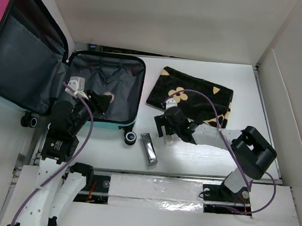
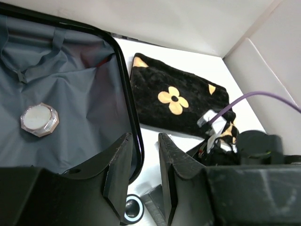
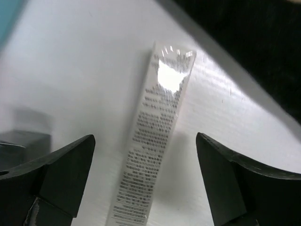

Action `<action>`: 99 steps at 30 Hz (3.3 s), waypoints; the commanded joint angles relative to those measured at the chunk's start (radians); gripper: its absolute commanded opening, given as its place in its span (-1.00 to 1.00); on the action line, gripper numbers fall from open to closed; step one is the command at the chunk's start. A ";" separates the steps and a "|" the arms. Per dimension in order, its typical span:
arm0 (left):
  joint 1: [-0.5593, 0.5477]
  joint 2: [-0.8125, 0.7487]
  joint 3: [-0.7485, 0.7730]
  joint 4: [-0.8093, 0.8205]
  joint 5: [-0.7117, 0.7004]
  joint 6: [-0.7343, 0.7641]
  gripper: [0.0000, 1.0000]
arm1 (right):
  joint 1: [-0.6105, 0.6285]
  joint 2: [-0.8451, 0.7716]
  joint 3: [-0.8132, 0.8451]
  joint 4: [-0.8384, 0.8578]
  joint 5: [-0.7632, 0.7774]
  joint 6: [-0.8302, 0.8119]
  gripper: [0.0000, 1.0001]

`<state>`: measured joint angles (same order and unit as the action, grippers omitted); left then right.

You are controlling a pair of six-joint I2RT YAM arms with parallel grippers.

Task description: Pack the luggage

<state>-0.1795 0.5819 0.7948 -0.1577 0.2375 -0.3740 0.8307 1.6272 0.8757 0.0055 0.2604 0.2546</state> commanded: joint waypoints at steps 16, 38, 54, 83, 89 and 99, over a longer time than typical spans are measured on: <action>-0.003 0.013 0.037 0.041 0.010 0.007 -0.48 | 0.051 -0.008 0.477 0.001 -0.137 -0.132 -0.55; -0.003 -0.001 0.029 0.047 0.016 0.007 -0.48 | 0.182 -0.090 0.019 -0.050 -0.085 -0.026 1.00; -0.003 -0.010 0.024 0.046 0.017 0.007 -0.47 | 0.301 0.068 0.049 -0.018 -0.098 0.066 0.96; -0.003 -0.013 0.024 0.044 -0.047 -0.013 -0.12 | -0.054 -0.251 0.238 0.042 -0.055 -0.172 -0.02; -0.003 0.064 0.011 0.124 0.063 -0.055 -0.41 | -0.376 -0.374 -0.047 0.134 -0.059 -0.094 -1.00; -0.382 0.436 0.108 0.354 -0.115 -0.191 -1.00 | -0.849 -0.210 -0.098 0.172 -0.228 0.020 0.58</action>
<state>-0.4000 0.9306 0.8303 0.0830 0.2729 -0.5365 0.0631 1.3678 0.7547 0.1242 0.1303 0.2184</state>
